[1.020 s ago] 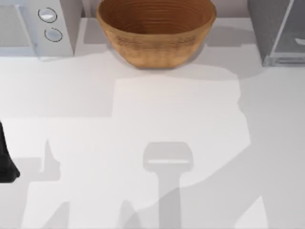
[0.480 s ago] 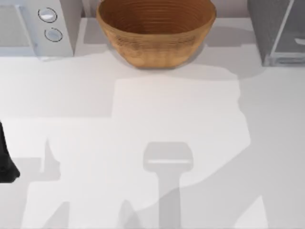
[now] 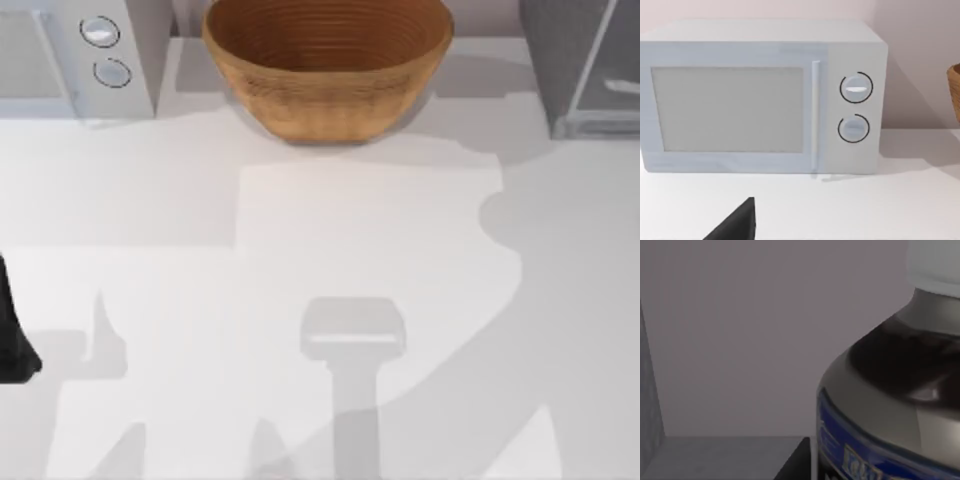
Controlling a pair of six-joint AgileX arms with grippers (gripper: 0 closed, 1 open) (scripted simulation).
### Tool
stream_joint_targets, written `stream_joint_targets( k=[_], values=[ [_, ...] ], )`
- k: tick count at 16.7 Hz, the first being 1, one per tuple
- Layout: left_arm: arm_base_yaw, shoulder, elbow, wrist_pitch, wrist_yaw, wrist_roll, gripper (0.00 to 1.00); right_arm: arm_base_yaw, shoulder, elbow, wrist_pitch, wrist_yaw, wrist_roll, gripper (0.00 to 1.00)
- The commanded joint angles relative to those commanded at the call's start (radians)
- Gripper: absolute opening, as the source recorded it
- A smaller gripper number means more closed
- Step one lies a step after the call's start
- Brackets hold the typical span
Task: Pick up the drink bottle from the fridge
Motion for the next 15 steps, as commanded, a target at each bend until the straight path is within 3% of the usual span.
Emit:
stream_joint_targets(
  k=[9,15],
  values=[
    [0.0,0.0,0.0,0.0,0.0,0.0,1.0,0.0,-0.056,0.021,-0.082,-0.003,0.003,0.0],
    [0.0,0.0,0.0,0.0,0.0,0.0,1.0,-0.025,-0.196,-0.191,-0.007,-0.027,0.004,0.0]
  ],
)
